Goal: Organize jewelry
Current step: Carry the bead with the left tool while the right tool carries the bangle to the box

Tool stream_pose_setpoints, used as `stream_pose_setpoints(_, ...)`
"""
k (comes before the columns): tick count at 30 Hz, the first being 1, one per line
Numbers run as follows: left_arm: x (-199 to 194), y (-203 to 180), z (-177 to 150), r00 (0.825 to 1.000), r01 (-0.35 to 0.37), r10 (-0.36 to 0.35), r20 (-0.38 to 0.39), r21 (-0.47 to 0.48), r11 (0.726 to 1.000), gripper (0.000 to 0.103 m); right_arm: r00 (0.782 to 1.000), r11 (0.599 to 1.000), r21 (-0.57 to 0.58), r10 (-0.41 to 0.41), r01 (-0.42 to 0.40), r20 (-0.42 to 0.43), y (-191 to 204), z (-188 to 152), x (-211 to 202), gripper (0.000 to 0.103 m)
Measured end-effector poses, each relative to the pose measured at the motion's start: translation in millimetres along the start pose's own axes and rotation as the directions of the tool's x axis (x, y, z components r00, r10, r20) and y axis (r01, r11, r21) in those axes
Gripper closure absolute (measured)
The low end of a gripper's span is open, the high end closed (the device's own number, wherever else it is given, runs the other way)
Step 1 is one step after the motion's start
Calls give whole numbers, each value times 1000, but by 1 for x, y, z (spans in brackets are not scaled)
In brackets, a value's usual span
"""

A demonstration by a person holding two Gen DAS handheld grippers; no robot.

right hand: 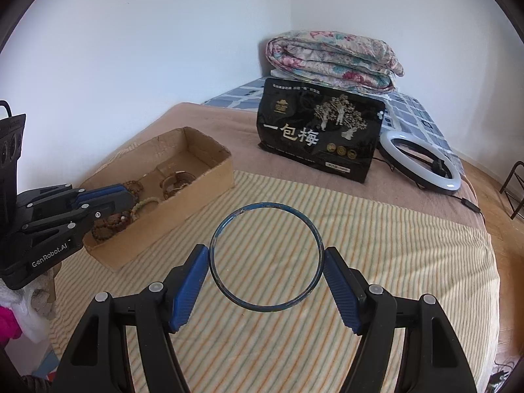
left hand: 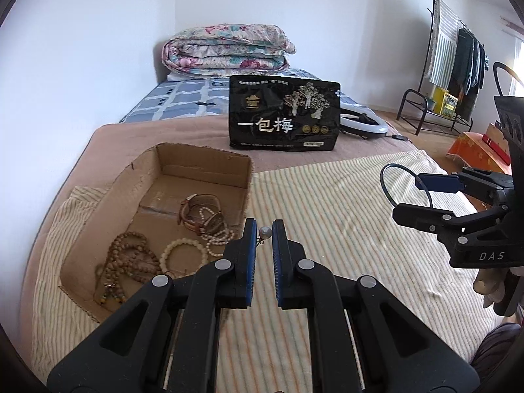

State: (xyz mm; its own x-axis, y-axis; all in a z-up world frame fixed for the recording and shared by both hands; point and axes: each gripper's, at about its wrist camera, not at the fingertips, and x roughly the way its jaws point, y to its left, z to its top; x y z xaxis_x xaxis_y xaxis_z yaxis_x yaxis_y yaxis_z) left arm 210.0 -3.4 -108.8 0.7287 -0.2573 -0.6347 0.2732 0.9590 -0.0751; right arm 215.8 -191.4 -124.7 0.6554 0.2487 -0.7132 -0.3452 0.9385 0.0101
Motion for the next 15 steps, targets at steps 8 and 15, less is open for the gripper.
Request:
stream_pose_setpoints(8,-8,54,-2,998,-66,67,4,-48,997,95,999,999,-26,43,-43,8,36,26,17,30)
stream_pose_setpoints(15,-10,86,-4,995,-102,102,8,-58,993,95,997,997,-34,73,-73,4,64,44,36,30)
